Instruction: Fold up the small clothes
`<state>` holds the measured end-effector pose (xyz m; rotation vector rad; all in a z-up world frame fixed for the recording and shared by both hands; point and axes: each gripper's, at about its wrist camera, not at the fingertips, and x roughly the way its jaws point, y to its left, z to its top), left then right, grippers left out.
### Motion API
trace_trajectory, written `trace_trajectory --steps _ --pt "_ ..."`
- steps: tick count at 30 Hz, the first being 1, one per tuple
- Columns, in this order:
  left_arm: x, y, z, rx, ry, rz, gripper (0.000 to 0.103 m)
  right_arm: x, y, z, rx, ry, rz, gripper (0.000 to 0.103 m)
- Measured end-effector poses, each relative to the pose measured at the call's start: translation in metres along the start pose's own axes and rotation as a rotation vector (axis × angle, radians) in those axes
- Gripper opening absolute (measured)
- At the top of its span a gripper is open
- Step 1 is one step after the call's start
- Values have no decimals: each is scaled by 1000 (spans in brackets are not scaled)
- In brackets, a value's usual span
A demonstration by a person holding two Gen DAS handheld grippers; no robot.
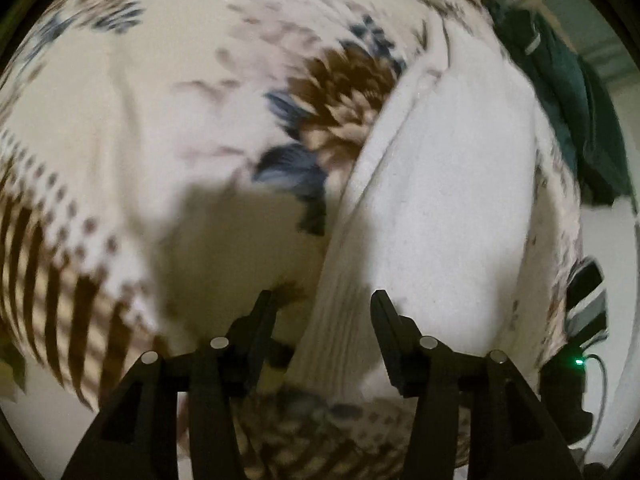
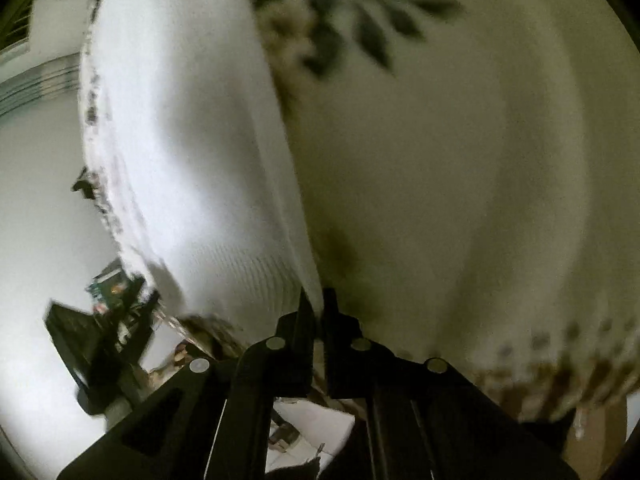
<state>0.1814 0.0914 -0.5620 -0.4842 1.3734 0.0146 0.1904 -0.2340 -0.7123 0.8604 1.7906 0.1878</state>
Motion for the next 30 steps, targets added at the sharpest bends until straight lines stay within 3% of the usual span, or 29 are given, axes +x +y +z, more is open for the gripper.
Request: trace_trajectory --steps 5,6,7,13,16,21,22,23,24,25,26,30 --pt "22 -13 8 89 52 27 44 8 -11 -2 33 15 -37 2" --pt "22 -16 8 107 45 49 10 9 -10 1 24 9 -62 2" --pt "18 -17 8 110 35 24 4 11 -6 0 17 1 -74 2" --pt "-22 -3 19 28 -9 -63 4 -22 6 -4 27 -32 -18 2" --pt "-6 9 22 55 22 -11 4 -18 12 -8 28 -21 -30 3" --pt "4 28 26 19 99 -72 13 5 19 12 -3 38 -59 9" --pt "0 31 28 17 89 -84 17 4 19 17 0 61 -43 11" --pt "-5 33 28 19 77 -100 28 1 17 21 14 84 -14 15" --pt "-7 36 31 21 67 -127 42 -3 13 24 23 74 10 31" --pt "-7 39 34 16 60 -150 48 -7 7 27 24 57 25 58" --pt "-5 42 37 7 57 -167 53 -15 3 29 25 29 44 66" --pt "17 38 46 -8 96 -296 55 -11 -9 34 44 32 90 68"
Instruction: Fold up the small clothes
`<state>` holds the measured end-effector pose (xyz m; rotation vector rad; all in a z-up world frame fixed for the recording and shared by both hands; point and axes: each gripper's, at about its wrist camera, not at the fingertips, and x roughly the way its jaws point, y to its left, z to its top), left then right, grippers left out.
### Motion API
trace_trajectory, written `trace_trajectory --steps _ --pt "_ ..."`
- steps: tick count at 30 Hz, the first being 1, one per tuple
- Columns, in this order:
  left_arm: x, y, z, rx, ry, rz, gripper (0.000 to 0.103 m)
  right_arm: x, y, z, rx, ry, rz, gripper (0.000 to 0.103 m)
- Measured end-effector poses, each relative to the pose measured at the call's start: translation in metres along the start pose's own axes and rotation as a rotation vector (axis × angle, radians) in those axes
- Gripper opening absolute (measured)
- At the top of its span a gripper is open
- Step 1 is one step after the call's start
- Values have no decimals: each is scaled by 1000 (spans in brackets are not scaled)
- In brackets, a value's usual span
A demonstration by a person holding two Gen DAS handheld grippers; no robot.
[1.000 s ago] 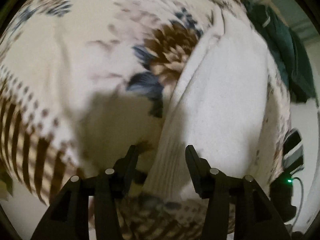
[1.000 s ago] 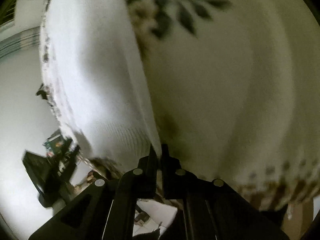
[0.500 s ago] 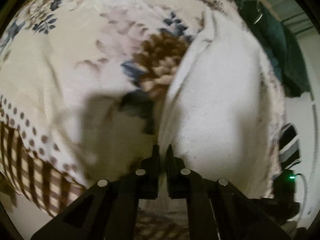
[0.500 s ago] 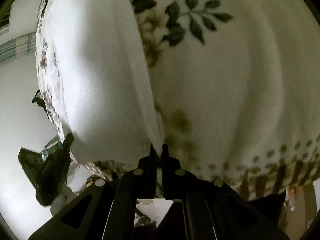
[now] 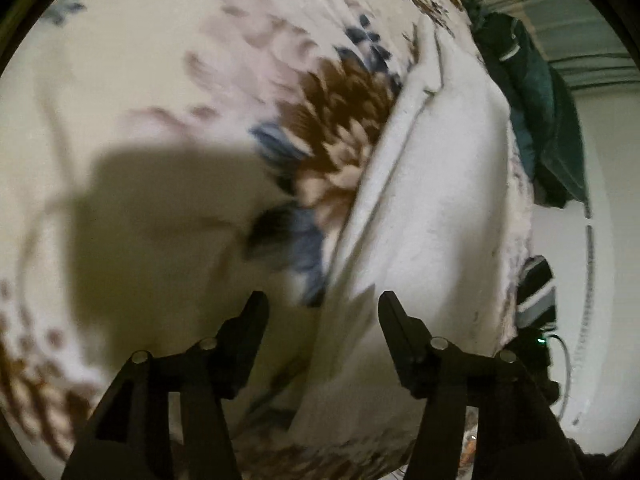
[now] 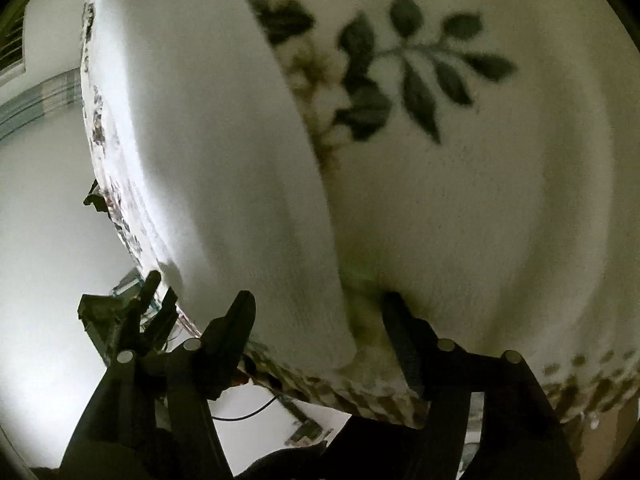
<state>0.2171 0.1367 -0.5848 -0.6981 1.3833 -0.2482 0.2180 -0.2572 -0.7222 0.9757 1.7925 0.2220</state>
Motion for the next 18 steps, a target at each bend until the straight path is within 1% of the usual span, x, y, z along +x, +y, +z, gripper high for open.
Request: trace_trajectory --steps 2,4,6,7,8,9,10,11,12,13,14,16,18 --pt "10 -5 4 21 34 -47 55 14 -2 4 -3 7 38 68" --pt "25 -18 4 53 82 -94 55 24 -4 7 5 9 69 71" --pt "34 -24 -3 78 118 -109 55 23 -10 4 18 -9 103 71" --pt "35 -28 -4 86 114 -108 55 25 -11 2 26 -15 121 71" --pt "35 -31 -7 93 105 -106 52 25 -11 -1 33 -23 151 71" --pt "32 -33 -8 97 97 -99 40 28 -11 -2 37 -24 171 66" --pt "29 -36 -9 97 90 -92 24 33 -8 -4 41 -17 192 45" --pt "28 -38 -9 94 92 -79 12 37 -7 -6 44 -3 200 32" --pt "25 -40 -9 90 87 -70 12 44 -3 -7 47 14 206 21" --pt "20 -42 -9 78 76 -63 11 47 -2 -9 54 19 213 16" --pt "19 -45 -8 61 79 -58 10 48 2 -11 56 16 220 15" --pt "12 -50 -6 24 76 -71 9 41 9 -14 64 8 231 13" --pt "0 -55 -3 -9 75 -99 9 28 13 -16 73 -1 279 12"
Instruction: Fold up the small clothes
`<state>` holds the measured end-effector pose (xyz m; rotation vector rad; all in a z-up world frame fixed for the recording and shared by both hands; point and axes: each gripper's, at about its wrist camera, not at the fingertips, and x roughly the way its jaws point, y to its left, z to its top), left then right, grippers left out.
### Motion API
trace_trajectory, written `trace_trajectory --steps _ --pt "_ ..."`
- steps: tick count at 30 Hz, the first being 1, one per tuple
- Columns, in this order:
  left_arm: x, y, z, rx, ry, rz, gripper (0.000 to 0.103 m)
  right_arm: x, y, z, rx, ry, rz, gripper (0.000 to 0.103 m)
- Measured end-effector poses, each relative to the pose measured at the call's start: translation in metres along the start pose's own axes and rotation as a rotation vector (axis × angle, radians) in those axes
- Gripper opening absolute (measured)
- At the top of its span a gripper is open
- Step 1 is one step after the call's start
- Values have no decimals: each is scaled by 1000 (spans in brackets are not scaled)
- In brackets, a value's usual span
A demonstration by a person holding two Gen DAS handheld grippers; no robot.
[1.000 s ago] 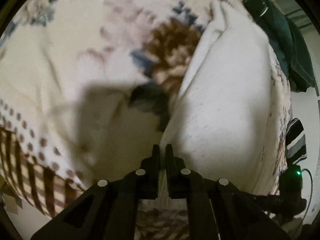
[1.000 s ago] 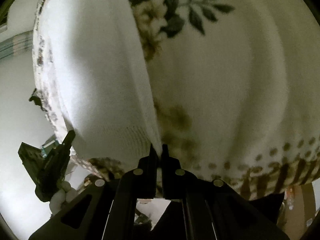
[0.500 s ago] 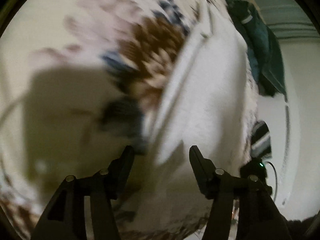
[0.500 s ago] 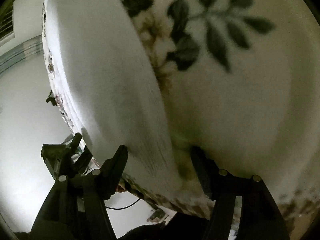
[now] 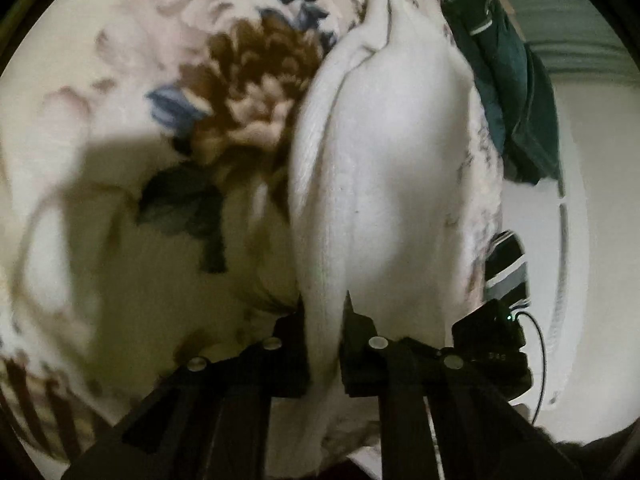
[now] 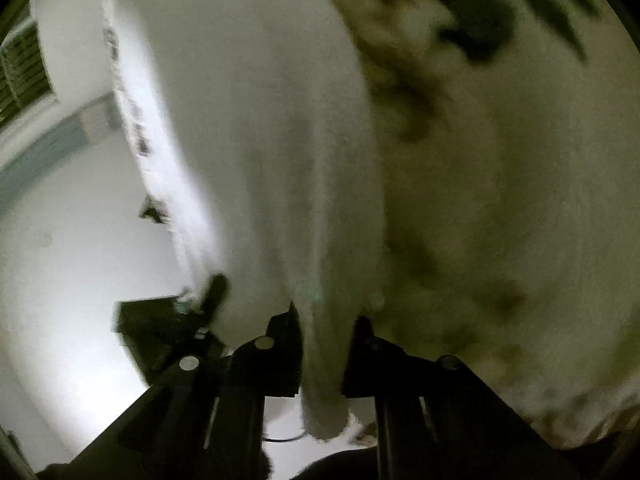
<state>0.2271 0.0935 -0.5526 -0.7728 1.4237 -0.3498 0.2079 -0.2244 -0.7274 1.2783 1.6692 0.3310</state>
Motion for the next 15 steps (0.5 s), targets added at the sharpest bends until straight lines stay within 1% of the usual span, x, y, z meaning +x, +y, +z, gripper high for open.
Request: trace_trajectory --steps 3,5,7,9,10,11,12,14,15 --pt "-20 -22 13 -13 -33 -50 9 -31 31 -3 -34 -21 72 12" --pt "-28 -46 32 -12 -75 -83 9 -48 55 3 -66 -37 95 12" --pt "-32 -66 57 -8 -122 -124 9 -71 81 20 -103 -59 115 12" --pt "-30 -87 90 4 -165 -159 9 -91 115 50 -138 -91 132 12" --pt "-27 -99 113 23 -200 -173 9 -98 126 62 -152 -102 134 12" --pt "-23 -108 130 41 -219 -177 9 -106 143 80 -173 -124 127 12" --pt "-17 -118 153 52 -247 -165 9 -115 162 101 -201 -151 112 12" --pt "-7 -125 187 50 -266 -191 9 -126 194 140 -232 -186 91 12" --pt "0 -128 207 46 -272 -188 10 -130 207 157 -238 -197 87 12"
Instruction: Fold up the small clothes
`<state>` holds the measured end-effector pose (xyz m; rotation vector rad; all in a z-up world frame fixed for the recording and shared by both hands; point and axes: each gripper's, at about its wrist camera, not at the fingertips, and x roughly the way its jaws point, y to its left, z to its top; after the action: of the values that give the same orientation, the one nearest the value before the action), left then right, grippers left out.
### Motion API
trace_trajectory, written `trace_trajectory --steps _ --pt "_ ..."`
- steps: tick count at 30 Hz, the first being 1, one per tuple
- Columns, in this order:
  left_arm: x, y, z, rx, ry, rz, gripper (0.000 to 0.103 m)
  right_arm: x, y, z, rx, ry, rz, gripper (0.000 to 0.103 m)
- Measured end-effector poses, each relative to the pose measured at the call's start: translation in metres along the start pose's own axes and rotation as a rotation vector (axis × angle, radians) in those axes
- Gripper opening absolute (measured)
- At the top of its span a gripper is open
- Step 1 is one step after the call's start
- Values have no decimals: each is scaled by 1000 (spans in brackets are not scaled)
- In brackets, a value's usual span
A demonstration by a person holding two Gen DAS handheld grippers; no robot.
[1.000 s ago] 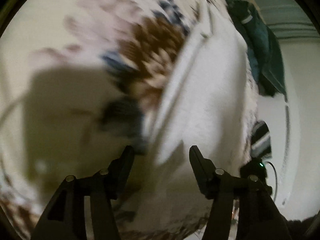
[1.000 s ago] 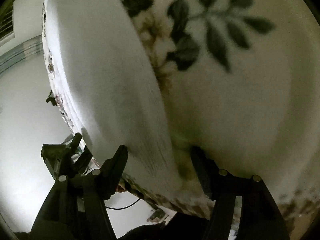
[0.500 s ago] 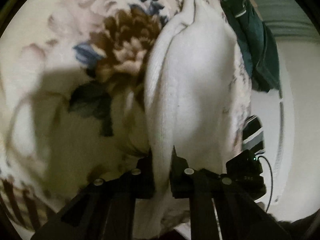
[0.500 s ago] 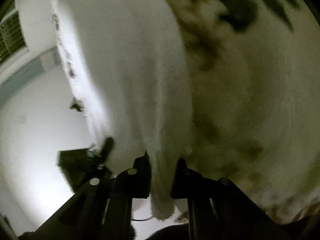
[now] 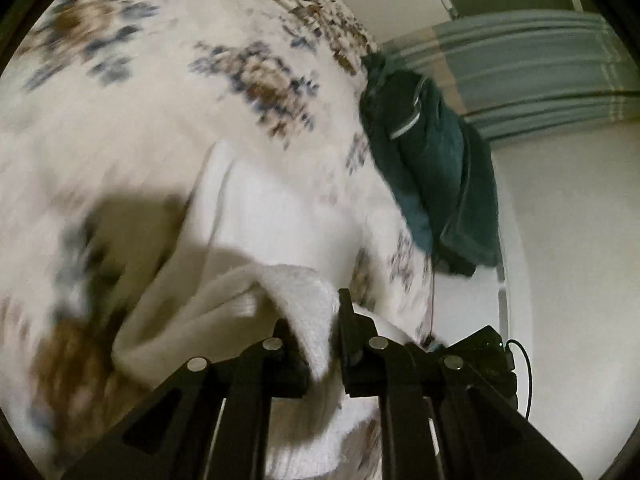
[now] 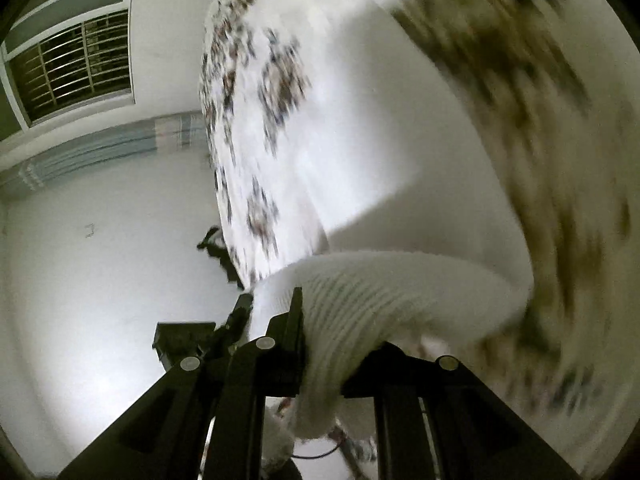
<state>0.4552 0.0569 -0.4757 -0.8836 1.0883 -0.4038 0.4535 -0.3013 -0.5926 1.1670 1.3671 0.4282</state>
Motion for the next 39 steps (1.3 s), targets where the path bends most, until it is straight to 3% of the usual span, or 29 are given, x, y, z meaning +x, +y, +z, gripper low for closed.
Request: trace_trajectory --steps 2,4,7,9,11,12,13,18,20,21,22,23,24,25,29,31,35,39 --pt "30 0 36 -15 6 9 13 9 22 53 -36 -14 -28 14" --pt "53 7 64 -42 20 34 23 12 27 100 -42 -26 -56 17" --pt "63 15 91 -88 -6 17 53 28 28 148 -24 -7 -93 23" --pt "57 22 104 -121 -58 -5 58 30 32 170 -2 -9 -68 26" --pt "55 24 108 -111 -81 21 58 26 38 188 5 -19 -19 44" --pt "53 23 108 -74 -87 62 58 18 39 192 -4 -34 -20 60" --pt "55 20 108 -26 -80 108 58 13 41 191 -27 -58 -35 65" --pt "95 0 95 255 32 300 58 3 31 172 -168 -72 -332 65" --pt "124 -8 85 384 96 390 56 8 19 162 -185 -44 -351 65" --pt "133 -10 81 424 108 413 49 11 13 159 -190 -40 -362 63" --pt "145 -13 75 485 127 446 35 14 9 155 -197 -41 -365 54" --pt "152 -14 71 517 140 471 2 17 5 152 -206 -44 -362 43" --pt "155 -14 68 539 136 496 2 22 2 149 -211 -35 -354 13" --pt "149 -14 68 534 102 485 2 27 0 149 -210 -31 -358 5" --pt "99 -2 91 374 -53 428 2 14 11 144 -244 -144 -358 4" --pt "82 19 109 282 -85 430 2 -1 18 145 -247 -205 -361 4" --pt "90 56 129 194 -48 457 2 -8 15 162 -217 -247 -406 4" --pt "105 66 128 142 47 421 6 16 -1 179 -194 -174 -507 4"
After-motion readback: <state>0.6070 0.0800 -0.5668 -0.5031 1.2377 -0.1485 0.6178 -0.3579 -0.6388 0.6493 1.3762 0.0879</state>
